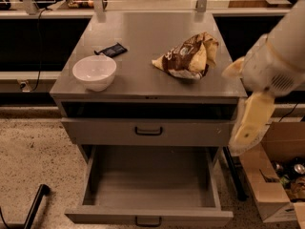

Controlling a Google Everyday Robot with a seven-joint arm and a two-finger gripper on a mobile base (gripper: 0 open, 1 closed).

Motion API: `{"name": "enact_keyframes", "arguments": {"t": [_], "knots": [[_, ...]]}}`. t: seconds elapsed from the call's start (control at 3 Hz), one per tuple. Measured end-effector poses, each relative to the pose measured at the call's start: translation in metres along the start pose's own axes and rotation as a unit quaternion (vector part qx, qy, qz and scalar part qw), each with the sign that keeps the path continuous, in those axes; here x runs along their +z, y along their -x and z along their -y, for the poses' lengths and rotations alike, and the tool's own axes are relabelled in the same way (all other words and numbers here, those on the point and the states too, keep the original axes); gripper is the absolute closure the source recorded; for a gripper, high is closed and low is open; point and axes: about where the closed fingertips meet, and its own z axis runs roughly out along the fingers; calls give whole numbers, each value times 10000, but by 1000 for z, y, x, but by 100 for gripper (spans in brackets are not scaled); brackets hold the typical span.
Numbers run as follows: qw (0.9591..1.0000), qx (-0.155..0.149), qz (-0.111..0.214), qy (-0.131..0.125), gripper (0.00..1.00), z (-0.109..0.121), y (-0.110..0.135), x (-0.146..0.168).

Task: Close middle drawer

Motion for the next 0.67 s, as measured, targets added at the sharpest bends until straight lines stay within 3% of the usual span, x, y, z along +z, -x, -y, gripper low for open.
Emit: {"name": "enact_keyframes", "arguments": {"t": [0.33,0.67], "knots": [[9949,-549,847,58,0,-51,39,37],[9837,-626,1684,89,0,-92,53,89]]}}
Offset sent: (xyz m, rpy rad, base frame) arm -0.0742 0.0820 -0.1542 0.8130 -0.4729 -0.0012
